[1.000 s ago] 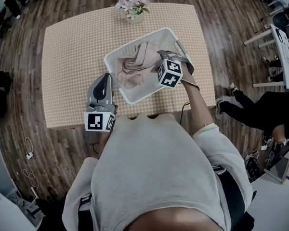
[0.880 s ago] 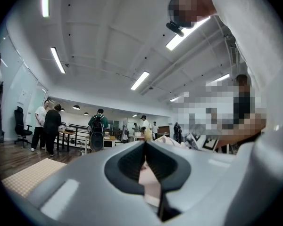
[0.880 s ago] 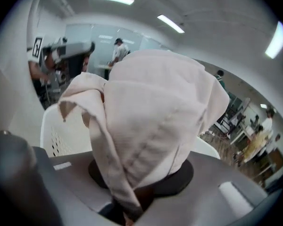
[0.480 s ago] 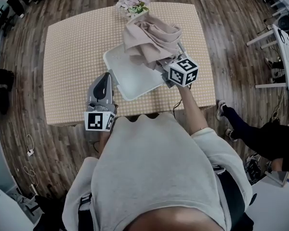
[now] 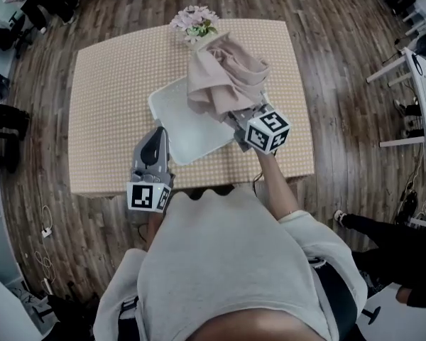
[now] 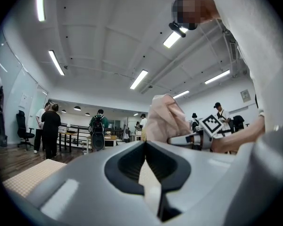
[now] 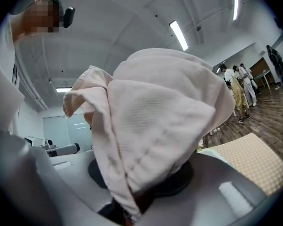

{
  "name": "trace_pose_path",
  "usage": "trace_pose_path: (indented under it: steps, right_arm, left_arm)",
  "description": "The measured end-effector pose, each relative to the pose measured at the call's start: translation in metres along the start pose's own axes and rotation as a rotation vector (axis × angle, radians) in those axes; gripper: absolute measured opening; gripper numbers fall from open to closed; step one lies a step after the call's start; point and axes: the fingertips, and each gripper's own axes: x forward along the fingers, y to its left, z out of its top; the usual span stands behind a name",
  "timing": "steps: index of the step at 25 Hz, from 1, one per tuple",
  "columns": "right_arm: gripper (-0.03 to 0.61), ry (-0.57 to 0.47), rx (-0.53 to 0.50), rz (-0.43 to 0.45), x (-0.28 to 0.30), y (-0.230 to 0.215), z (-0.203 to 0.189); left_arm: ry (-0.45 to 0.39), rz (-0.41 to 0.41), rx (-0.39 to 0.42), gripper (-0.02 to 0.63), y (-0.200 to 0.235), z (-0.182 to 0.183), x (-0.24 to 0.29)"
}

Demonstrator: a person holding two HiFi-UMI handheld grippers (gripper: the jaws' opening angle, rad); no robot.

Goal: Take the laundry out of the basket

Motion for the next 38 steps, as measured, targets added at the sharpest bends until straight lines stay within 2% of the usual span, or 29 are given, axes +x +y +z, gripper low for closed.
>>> trace_pose_path:
  steps: [3, 8, 14, 21, 25, 30, 38]
  right_arm:
    - [0.132, 0.001, -0.012, 0.023, -0.015, 0.016, 0.001]
    - [0.131, -0.026, -0.029, 0.008, -0.028, 0.029, 0.012]
    - [0.132, -0.078, -0.045, -0.038, -0.061, 0.069, 0.019]
    - [0.13, -0.152, -0.015, -0.125, -0.122, 0.152, 0.011]
    - [0.13, -0.137, -0.042, -0.152, -0.154, 0.19, 0.002]
    - [0.13, -0.117, 0.002, -0.168, -0.171, 0.23, -0.029]
    - [0.13, -0.104, 0.035, -0.139, -0.23, 0.256, -0.058]
  left_arm:
    - [0.037, 0.014, -0.008, 0.011, -0.008, -0.004, -0.011]
    - [0.001, 0.002, -0.019, 0.011, -0.012, 0.008, -0.013]
    - [-0.055, -0.101, -0.019, 0.011, -0.026, 0.016, -0.037]
    - [-0.062, -0.203, -0.026, 0.011, -0.039, 0.019, -0.114]
    - [-0.079, -0.216, -0.061, 0.011, -0.048, 0.029, -0.145]
    - [-0.062, -0.229, -0.076, 0.011, -0.053, 0.027, -0.186]
    - [-0.047, -0.202, -0.067, 0.011, -0.097, 0.033, -0.235]
